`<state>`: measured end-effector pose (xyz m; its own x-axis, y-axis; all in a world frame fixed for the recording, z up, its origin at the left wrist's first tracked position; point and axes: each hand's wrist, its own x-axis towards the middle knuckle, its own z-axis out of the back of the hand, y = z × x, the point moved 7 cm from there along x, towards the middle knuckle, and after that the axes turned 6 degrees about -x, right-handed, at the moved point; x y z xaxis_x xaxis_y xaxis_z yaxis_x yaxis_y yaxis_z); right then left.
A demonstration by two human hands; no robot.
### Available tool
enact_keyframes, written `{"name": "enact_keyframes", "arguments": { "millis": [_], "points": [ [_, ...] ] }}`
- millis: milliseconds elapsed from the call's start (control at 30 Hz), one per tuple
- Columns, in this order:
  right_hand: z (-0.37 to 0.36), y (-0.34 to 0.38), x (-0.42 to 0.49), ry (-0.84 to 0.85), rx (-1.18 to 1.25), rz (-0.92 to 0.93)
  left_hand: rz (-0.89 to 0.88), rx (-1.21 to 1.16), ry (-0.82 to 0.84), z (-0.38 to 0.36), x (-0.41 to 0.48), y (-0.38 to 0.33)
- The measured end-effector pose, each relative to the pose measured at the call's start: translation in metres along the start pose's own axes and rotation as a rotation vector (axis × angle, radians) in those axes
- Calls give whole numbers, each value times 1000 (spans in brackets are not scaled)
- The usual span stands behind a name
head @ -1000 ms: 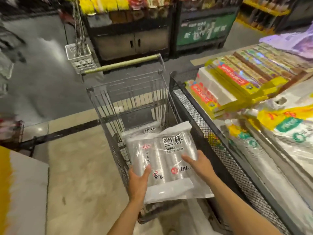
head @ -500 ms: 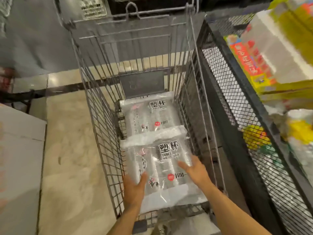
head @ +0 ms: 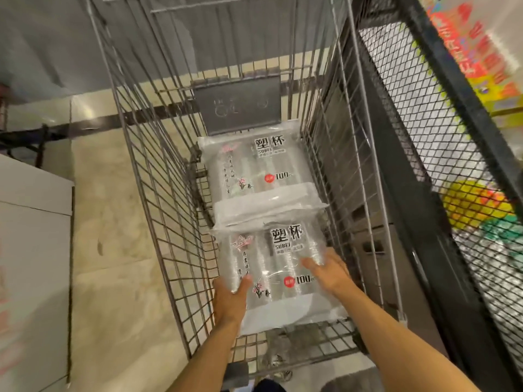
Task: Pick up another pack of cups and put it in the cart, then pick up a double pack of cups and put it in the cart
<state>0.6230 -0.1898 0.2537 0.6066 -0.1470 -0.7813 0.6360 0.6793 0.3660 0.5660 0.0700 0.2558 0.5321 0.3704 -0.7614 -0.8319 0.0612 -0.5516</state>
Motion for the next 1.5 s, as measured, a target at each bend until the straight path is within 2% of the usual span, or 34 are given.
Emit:
{"name": "enact_keyframes", "arguments": {
  "millis": [167,333,400,567,700,833,900,1033,1167,1367,1500],
  "points": [
    [-11,-12,9,-1,82,-73,2,39,-9,-4,15,15],
    [-6,-4,3,-37,38,-38,6,118,-28,2,10,6],
    [2,7,-8,-63,6,4,-55,233,-68,7,-1,-15],
    [46,56,-70,-188,-209,145,-466,595,-70,22,-62,-106],
    [105,102,-153,-381,-482,298,-766,791,-68,48,-131,-184],
    [167,121,-240,-622,-496,327,-1034,898,-112,71,-215,-253],
    [189,119,-284,-722,-462,305,-1096,912,-97,74,-250,-277],
    [207,89,-365,-827,-380,167,-1289,974,-13,58,-314,-303],
    [192,32,-441,-922,-227,-78,-1538,1011,162,25,-371,-299],
    [106,-74,-550,-1010,74,-516,-1811,1082,537,-27,-454,-234],
    [25,-134,-621,-1003,252,-763,-1972,1151,761,-46,-521,-162]
  ]
}}
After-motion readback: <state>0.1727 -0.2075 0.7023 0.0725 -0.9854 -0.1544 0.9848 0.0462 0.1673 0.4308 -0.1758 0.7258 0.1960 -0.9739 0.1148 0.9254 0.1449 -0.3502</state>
